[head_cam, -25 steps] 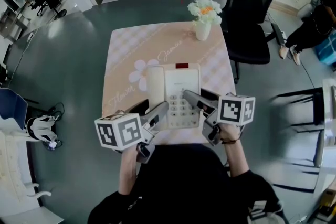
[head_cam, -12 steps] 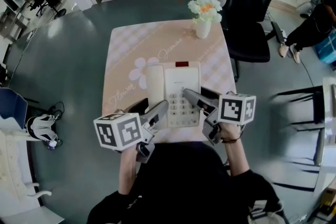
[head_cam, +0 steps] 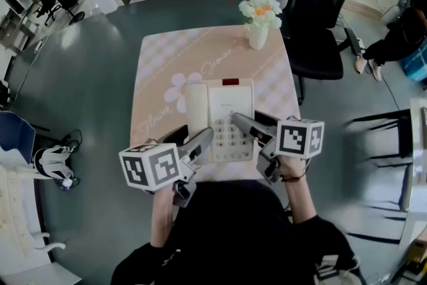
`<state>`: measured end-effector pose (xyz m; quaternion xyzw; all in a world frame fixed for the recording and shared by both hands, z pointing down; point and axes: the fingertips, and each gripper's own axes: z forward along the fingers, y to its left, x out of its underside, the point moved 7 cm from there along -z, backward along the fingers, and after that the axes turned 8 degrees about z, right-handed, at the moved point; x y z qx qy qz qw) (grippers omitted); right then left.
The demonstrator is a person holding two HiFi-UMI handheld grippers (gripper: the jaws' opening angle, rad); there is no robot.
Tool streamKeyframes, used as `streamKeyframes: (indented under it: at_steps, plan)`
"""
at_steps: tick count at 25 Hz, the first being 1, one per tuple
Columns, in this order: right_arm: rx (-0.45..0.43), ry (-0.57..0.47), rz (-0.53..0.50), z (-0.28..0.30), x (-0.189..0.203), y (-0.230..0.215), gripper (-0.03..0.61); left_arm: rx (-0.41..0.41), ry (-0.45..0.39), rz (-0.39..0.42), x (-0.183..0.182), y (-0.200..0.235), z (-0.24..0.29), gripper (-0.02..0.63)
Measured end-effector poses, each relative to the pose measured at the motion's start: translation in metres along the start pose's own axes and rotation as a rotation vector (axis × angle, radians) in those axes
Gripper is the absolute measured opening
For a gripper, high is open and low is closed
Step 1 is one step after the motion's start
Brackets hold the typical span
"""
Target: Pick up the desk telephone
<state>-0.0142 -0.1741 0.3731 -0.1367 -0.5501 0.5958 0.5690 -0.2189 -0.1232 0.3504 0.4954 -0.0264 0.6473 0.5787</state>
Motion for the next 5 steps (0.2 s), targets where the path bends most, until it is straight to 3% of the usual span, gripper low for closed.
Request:
streamKeyframes:
  at_steps: [5]
  plan:
    - [-0.008, -0.003, -0.005, 0.0003, -0.0024, -0.0003, 0.242, -0.005, -0.004, -0.002, -0.0008, -0.0005, 0.0006, 0.293]
